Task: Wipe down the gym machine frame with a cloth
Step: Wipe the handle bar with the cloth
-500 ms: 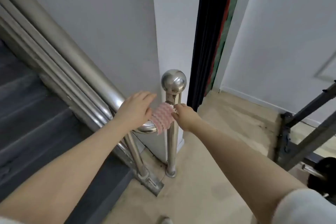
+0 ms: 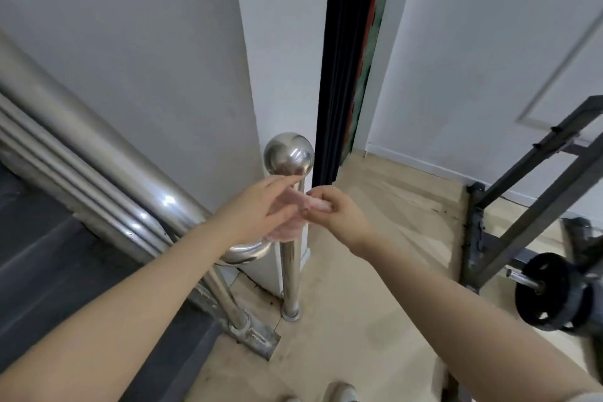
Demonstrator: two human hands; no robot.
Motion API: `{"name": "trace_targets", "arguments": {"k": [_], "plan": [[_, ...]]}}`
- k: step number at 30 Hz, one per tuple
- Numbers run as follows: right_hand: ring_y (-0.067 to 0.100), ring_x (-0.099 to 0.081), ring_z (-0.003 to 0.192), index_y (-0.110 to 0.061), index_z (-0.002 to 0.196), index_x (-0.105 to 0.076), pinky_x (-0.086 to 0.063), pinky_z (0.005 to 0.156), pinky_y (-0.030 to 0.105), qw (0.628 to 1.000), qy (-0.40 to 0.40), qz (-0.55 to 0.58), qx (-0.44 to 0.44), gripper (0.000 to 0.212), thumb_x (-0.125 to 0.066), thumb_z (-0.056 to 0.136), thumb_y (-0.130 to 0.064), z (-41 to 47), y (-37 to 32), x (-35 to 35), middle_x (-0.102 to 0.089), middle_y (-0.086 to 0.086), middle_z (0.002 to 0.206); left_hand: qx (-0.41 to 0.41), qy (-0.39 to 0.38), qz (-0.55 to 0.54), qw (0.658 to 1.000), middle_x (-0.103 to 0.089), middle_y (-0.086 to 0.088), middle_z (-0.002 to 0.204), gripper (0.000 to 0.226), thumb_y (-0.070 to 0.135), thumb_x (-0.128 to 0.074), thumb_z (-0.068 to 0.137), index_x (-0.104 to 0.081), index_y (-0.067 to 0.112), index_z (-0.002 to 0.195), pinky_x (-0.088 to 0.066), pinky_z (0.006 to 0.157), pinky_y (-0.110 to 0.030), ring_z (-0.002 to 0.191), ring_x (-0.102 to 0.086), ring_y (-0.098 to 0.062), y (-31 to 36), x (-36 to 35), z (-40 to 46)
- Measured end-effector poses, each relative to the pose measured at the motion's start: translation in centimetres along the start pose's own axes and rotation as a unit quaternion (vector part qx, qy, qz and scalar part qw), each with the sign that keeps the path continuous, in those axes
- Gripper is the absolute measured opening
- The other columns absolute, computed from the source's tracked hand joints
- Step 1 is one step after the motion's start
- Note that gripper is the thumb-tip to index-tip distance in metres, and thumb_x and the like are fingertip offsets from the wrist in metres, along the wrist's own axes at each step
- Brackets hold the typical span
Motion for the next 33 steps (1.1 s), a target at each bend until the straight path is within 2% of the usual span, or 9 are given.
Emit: {"name": "trace_targets", "arguments": {"k": [4, 8, 11, 16, 20, 24, 28, 31, 33], "plan": [[0.009, -0.060, 0.070, -0.014, 0.082, -0.059, -0.048, 0.067, 0.024, 0.999, -0.017, 0.040, 0.018, 0.016, -0.067, 0.084, 0.000, -5.3, -3.8, 6.9, -0.065, -0.005, 0.073, -0.080, -0.084, -0.067, 0.991, -0.026, 0.028, 0.142, 0.072, 0.044, -0.068, 0.080, -0.029, 0.043, 0.141, -0.025, 0.108, -0.021, 0.127, -0.026, 0.008, 5.8, 0.3, 1.8], [0.024, -0.064, 0.096, -0.019, 0.081, -0.066, -0.049, 0.087, 0.041, 0.998, -0.019, 0.052, 0.022, 0.015, -0.066, 0.077, -0.005, -10.5, -6.5, 12.3, -0.070, 0.005, 0.096, -0.113, -0.125, -0.186, 0.968, -0.043, 0.034, 0.126, 0.061, 0.040, -0.078, 0.071, -0.043, 0.043, 0.121, -0.028, 0.095, -0.004, 0.114, -0.034, 0.024, 13.0, -0.5, 2.3], [0.022, -0.063, 0.094, -0.028, 0.077, -0.073, -0.049, 0.085, 0.038, 0.999, -0.019, 0.049, 0.013, 0.023, -0.066, 0.076, -0.006, -15.1, -7.4, 15.4, -0.069, 0.004, 0.095, -0.124, -0.130, -0.287, 0.941, -0.059, 0.017, 0.118, 0.058, 0.031, -0.081, 0.070, -0.044, 0.039, 0.114, -0.038, 0.103, -0.022, 0.117, -0.050, 0.006, 18.0, -2.2, 1.3], [0.010, -0.068, 0.074, -0.021, 0.076, -0.074, -0.053, 0.066, 0.020, 0.998, -0.019, 0.052, -0.010, 0.035, -0.057, 0.086, 0.007, -23.5, -6.3, 21.1, -0.071, -0.003, 0.076, -0.100, -0.132, -0.316, 0.934, -0.070, 0.008, 0.102, 0.041, 0.014, -0.075, 0.078, -0.058, 0.030, 0.113, -0.055, 0.085, -0.034, 0.095, -0.066, -0.010, 25.4, -7.4, -2.0], [0.024, -0.066, 0.090, -0.006, 0.099, -0.066, -0.055, 0.084, 0.036, 0.998, -0.020, 0.010, -0.055, 0.011, -0.062, 0.088, -0.004, -30.0, -4.4, 25.2, -0.069, 0.010, 0.093, -0.044, -0.081, -0.284, 0.954, -0.070, 0.000, 0.083, 0.004, 0.019, -0.070, 0.084, -0.067, 0.020, 0.088, -0.053, 0.077, -0.040, 0.083, -0.066, -0.024, 30.3, -12.2, -5.1], [0.029, -0.070, 0.093, -0.005, 0.103, -0.066, -0.053, 0.091, 0.049, 0.994, 0.091, 0.002, -0.066, 0.024, -0.072, 0.084, -0.018, -34.9, -3.3, 28.9, -0.072, 0.012, 0.099, 0.054, -0.017, -0.381, 0.923, -0.072, -0.010, 0.093, 0.014, 0.022, -0.062, 0.090, -0.067, 0.010, 0.095, -0.055, 0.081, -0.044, 0.085, -0.068, -0.026, 35.4, -14.1, -8.5], [0.019, -0.070, 0.086, -0.009, 0.102, -0.066, -0.058, 0.080, 0.033, 0.991, 0.118, -0.057, -0.003, 0.022, -0.072, 0.085, -0.022, -39.0, -3.8, 30.2, -0.072, 0.006, 0.093, 0.142, 0.044, -0.504, 0.851, -0.069, -0.006, 0.083, 0.016, 0.021, -0.053, 0.096, -0.066, 0.011, 0.095, -0.053, 0.066, -0.033, 0.073, -0.064, -0.018, 40.5, -14.4, -11.1], [0.000, -0.062, 0.077, -0.014, 0.106, -0.067, -0.050, 0.066, 0.012, 0.983, 0.074, -0.146, 0.078, 0.018, -0.068, 0.088, -0.018, -42.1, -4.4, 29.8, -0.067, -0.005, 0.093, 0.171, 0.068, -0.552, 0.813, -0.068, -0.016, 0.095, 0.023, 0.017, -0.048, 0.098, -0.063, 0.003, 0.108, -0.051, 0.076, -0.038, 0.081, -0.063, -0.025, 44.1, -14.4, -12.3], [-0.005, -0.057, 0.084, -0.022, 0.117, -0.063, -0.044, 0.069, 0.008, 0.976, 0.050, -0.183, 0.104, 0.032, -0.071, 0.085, -0.024, -43.6, -3.4, 29.6, -0.060, -0.010, 0.107, 0.169, 0.060, -0.565, 0.806, -0.068, -0.019, 0.102, 0.027, 0.017, -0.048, 0.098, -0.064, 0.001, 0.110, -0.053, 0.073, -0.036, 0.084, -0.064, -0.027, 46.6, -15.0, -13.2]]}}
Point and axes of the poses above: each hand's wrist, its own z-axis towards the middle knuckle, its own x-axis out of the back of the hand, y = z × x, the point moved 3 cm from there along z, towards the middle knuckle
